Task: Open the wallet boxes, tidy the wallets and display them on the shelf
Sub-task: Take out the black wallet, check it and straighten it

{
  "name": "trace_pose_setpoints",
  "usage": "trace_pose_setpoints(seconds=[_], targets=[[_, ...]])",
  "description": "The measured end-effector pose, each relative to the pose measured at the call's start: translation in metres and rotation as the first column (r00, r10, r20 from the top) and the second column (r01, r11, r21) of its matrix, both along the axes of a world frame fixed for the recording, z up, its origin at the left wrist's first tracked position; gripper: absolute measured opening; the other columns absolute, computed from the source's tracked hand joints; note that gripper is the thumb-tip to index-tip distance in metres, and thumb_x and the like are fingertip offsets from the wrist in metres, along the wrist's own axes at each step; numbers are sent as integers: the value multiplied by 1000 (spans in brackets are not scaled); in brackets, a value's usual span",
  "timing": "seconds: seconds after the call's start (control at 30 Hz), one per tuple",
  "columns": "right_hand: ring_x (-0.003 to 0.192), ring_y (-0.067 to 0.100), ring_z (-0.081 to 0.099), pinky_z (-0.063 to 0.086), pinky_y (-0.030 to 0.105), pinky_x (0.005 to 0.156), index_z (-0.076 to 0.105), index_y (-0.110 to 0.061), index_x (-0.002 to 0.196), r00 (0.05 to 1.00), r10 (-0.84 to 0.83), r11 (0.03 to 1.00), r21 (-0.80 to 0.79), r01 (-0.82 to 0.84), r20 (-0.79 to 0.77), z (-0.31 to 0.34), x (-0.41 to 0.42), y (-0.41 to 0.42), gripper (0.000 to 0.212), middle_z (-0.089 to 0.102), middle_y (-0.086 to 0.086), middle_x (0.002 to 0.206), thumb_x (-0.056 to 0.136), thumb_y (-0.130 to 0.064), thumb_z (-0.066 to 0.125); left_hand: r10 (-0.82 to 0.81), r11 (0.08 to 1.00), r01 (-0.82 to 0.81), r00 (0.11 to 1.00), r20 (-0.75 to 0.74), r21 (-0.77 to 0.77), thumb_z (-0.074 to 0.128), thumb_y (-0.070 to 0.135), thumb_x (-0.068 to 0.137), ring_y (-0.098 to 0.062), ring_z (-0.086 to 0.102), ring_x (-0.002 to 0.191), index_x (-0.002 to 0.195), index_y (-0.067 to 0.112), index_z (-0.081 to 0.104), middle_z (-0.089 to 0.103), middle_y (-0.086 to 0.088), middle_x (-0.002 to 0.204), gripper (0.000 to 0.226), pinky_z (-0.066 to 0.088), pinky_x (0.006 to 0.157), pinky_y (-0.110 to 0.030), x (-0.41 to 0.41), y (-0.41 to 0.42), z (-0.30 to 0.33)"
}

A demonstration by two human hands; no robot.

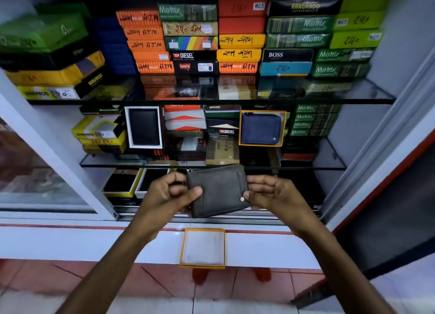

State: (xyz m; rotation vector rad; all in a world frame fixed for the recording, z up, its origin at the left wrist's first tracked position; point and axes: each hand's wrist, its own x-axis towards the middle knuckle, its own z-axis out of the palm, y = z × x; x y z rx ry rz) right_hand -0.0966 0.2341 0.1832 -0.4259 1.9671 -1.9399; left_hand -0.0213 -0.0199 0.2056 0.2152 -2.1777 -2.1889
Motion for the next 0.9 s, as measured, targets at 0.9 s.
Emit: trace_pose_setpoints(seconds=[0.9], targets=[[77,11,76,58,28,82,83,-17,92,989,-105,851,524,35,104,-172,38,-58,18,81,-3,88,75,-13,82,345,813,-143,899,269,-565,81,31,76,-19,74,93,100,10,78,79,-5,99,32,52,87,-26,23,-20,-191]])
